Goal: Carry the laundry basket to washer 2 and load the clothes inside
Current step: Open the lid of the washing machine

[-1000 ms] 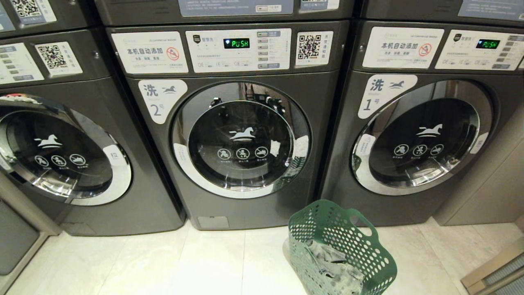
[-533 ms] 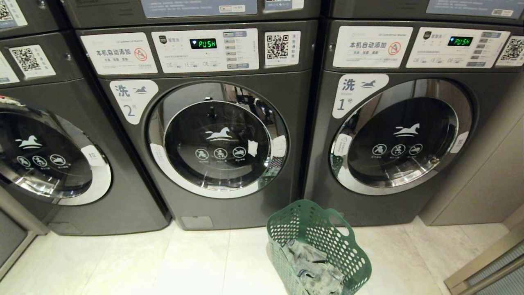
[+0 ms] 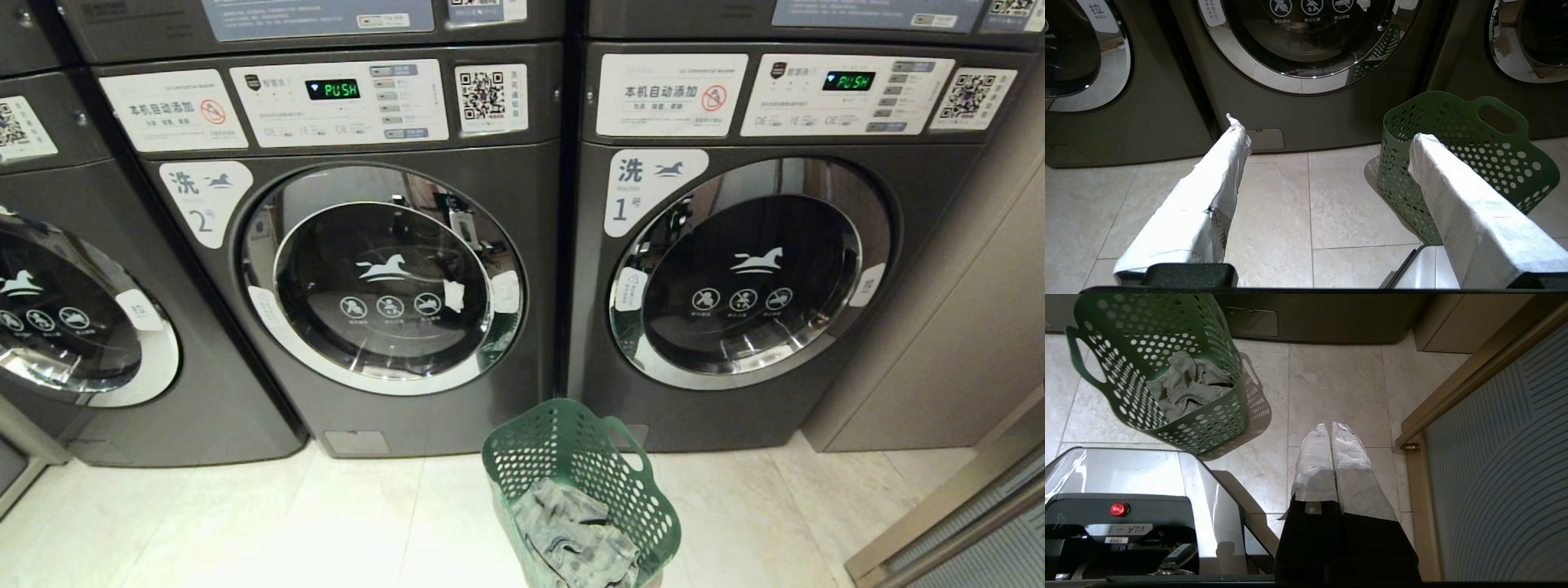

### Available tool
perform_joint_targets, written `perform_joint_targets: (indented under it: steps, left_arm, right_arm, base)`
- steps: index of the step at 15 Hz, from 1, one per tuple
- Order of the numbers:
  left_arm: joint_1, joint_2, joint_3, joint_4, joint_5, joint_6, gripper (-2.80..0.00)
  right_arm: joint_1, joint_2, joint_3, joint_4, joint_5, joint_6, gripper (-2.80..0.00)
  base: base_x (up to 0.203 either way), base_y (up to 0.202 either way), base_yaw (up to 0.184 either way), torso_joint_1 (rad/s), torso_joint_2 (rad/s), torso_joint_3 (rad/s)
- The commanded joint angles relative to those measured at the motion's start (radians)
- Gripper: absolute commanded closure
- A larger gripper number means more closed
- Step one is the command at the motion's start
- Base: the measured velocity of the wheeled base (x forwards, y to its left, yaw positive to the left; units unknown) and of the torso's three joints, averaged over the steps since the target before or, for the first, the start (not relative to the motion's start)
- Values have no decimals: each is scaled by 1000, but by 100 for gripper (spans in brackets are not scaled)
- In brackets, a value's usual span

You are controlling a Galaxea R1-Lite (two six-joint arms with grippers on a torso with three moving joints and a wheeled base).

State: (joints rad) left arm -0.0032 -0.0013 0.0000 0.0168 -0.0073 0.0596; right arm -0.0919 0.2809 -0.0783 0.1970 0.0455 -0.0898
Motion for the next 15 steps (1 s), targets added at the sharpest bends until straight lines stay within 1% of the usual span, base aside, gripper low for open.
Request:
perform_joint_targets:
  steps: [1,13,15]
  left_arm:
    - [0,0,2,0,0,0,-280]
    - [0,0,2,2,0,6,-280]
    - [0,-1,2,2,0,2,-280]
  right_arm:
    - [0,1,0,1,1,-2,0]
    - [0,1,0,1,1,-2,0]
    - [0,1,0,1,1,-2,0]
  base:
    - [0,-192,0,3,7,2]
    - [0,-195,2,2,0,3]
    - [0,-145,2,3,5,-1]
